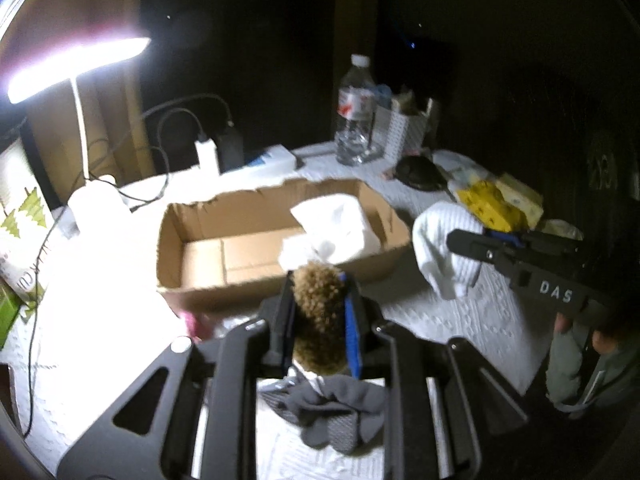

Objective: Organize soft objects
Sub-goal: 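Lower the brown plush into the box with the left gripper while the right gripper lowers the white cloth in, then open both grippers to release the plush and cloth into the box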

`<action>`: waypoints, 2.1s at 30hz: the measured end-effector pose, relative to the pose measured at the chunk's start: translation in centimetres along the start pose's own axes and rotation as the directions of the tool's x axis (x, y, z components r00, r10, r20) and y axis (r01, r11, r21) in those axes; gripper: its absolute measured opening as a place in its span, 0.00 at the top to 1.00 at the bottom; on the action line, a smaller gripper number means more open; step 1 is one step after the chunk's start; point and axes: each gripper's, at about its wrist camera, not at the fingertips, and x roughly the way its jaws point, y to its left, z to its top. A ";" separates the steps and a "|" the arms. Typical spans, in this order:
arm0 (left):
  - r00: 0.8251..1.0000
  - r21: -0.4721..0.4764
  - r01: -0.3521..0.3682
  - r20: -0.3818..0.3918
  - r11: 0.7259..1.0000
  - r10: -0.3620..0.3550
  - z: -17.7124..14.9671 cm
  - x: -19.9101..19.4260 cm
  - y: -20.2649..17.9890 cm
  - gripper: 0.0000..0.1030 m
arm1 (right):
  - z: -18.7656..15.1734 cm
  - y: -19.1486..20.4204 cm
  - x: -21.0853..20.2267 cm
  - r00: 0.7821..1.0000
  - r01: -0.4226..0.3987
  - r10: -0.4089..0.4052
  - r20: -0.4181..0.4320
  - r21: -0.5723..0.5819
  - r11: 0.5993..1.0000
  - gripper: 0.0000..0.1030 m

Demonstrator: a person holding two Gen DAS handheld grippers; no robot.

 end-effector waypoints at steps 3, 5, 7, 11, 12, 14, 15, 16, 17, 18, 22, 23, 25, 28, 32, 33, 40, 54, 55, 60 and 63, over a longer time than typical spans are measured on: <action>1.000 -0.009 -0.010 0.023 1.000 0.010 0.9 -0.4 1.2 0.80 | 0.9 0.6 0.6 1.000 -0.001 0.001 0.002 -0.013 1.000 0.82; 0.999 -0.016 -0.016 0.035 1.000 0.016 1.4 -0.4 2.0 0.80 | 1.4 0.8 1.0 1.000 -0.002 0.002 0.003 -0.019 1.000 0.82; 0.999 -0.023 -0.019 0.041 1.000 0.020 1.9 -0.3 2.6 0.80 | 1.9 0.9 1.4 1.000 -0.001 0.001 0.002 -0.023 1.000 0.82; 0.999 -0.032 -0.022 0.046 0.999 0.023 2.6 0.3 3.8 0.80 | 2.8 1.2 2.5 1.000 0.001 -0.001 -0.004 -0.033 0.999 0.82; 0.999 -0.034 -0.022 0.046 0.999 0.024 2.7 0.6 4.0 0.80 | 3.0 1.3 2.9 1.000 0.001 -0.002 -0.007 -0.035 0.999 0.82; 0.999 -0.039 -0.022 0.047 0.999 0.024 3.0 1.0 4.5 0.80 | 3.4 1.2 3.6 1.000 0.003 -0.003 -0.013 -0.038 0.999 0.82; 0.999 -0.042 -0.022 0.045 0.999 0.024 3.1 1.2 4.7 0.80 | 3.6 1.2 3.8 1.000 0.003 -0.003 -0.015 -0.040 0.999 0.82; 0.999 -0.046 -0.021 0.044 0.999 0.023 3.3 1.5 4.9 0.80 | 3.7 1.2 4.2 1.000 0.003 -0.004 -0.019 -0.042 0.999 0.82; 0.999 -0.049 -0.020 0.042 0.999 0.022 3.4 1.8 5.1 0.80 | 3.9 1.1 4.4 1.000 0.004 -0.005 -0.022 -0.043 0.999 0.82; 0.999 -0.052 -0.019 0.039 0.998 0.021 3.5 2.2 5.3 0.80 | 4.0 1.1 4.8 1.000 0.006 -0.007 -0.027 -0.043 0.999 0.82; 1.000 -0.064 -0.014 0.021 0.998 0.016 3.7 3.7 6.0 0.80 | 4.4 0.8 6.1 0.999 0.011 -0.013 -0.044 -0.044 0.999 0.82; 1.000 -0.067 -0.013 0.015 0.998 0.014 3.7 4.1 6.1 0.80 | 4.4 0.7 6.4 0.999 0.013 -0.015 -0.048 -0.044 0.999 0.82; 1.000 -0.076 -0.011 0.001 0.997 0.011 3.7 4.9 6.4 0.80 | 4.6 0.4 7.2 0.998 0.019 -0.022 -0.058 -0.044 0.999 0.82; 1.000 -0.086 -0.010 -0.020 0.996 0.008 3.5 6.1 6.8 0.80 | 4.7 0.0 8.3 0.997 0.027 -0.029 -0.074 -0.039 0.999 0.82; 0.999 -0.096 -0.010 -0.048 0.995 0.006 3.2 7.5 7.2 0.80 | 4.5 -0.5 9.9 0.994 0.036 -0.039 -0.099 -0.036 0.999 0.82; 0.998 -0.098 -0.011 -0.055 0.995 0.005 3.1 7.9 7.3 0.80 | 4.5 -0.6 10.1 0.994 0.038 -0.041 -0.104 -0.037 0.999 0.82; 0.992 -0.111 -0.025 -0.122 0.994 0.011 2.2 10.7 7.7 0.77 | 3.8 -0.7 12.1 0.985 0.076 -0.086 -0.153 -0.068 0.995 0.82; 0.988 -0.130 -0.038 -0.156 0.991 0.018 2.1 10.6 7.7 0.44 | 3.7 -0.3 11.7 0.978 0.117 -0.130 -0.163 -0.087 0.989 0.57; 0.988 -0.127 -0.041 -0.152 0.991 0.021 2.1 10.3 7.6 0.43 | 3.8 -0.2 11.3 0.979 0.119 -0.132 -0.155 -0.087 0.989 0.55; 0.991 -0.131 -0.052 -0.132 0.990 0.034 2.1 8.7 7.4 0.43 | 3.9 0.2 9.7 0.982 0.132 -0.142 -0.126 -0.085 0.988 0.54; 0.993 -0.134 -0.051 -0.115 0.990 0.036 2.0 7.5 7.3 0.42 | 3.8 0.8 8.7 0.983 0.135 -0.144 -0.113 -0.085 0.987 0.54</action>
